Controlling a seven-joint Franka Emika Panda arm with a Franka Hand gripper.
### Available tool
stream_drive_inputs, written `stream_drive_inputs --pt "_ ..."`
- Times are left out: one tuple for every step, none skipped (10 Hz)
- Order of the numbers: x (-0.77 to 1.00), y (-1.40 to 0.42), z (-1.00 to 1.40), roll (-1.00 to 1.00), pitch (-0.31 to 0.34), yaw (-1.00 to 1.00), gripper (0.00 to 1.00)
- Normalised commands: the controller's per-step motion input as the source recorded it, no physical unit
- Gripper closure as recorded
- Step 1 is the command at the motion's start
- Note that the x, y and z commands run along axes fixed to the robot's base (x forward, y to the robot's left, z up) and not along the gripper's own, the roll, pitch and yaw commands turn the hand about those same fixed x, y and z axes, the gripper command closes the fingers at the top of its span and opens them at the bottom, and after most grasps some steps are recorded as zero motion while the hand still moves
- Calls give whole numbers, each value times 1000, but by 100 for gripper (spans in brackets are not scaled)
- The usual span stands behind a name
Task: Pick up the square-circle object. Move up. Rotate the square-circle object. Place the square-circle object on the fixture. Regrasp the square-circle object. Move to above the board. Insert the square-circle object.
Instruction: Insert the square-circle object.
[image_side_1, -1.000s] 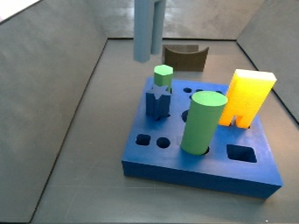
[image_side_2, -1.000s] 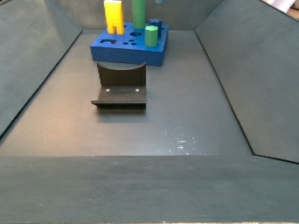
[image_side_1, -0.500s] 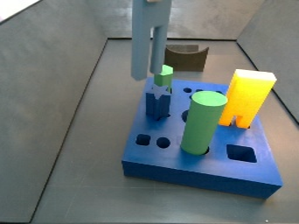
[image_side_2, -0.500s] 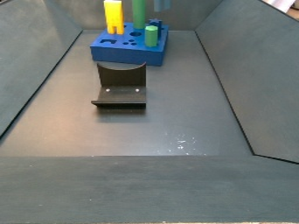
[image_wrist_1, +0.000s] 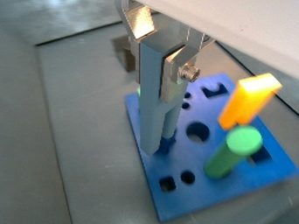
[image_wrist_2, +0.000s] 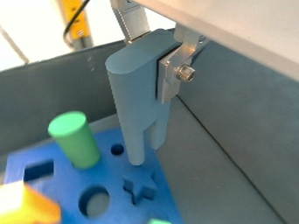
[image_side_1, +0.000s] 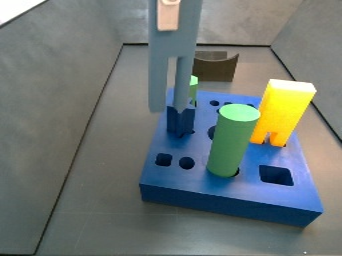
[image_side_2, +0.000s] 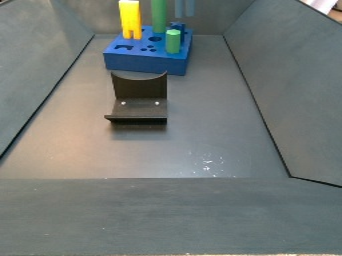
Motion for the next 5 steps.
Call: stream_drive_inputs --pt "63 -477 -111 0 -4 -734 100" --pt "57 -474 -129 0 -13 -746 100" --pt "71 -320 -246 10 -41 -846 100" --pt "51 -200 -306 1 -41 -917 100" --pt "80 -126 -431 21 -116 -909 100"
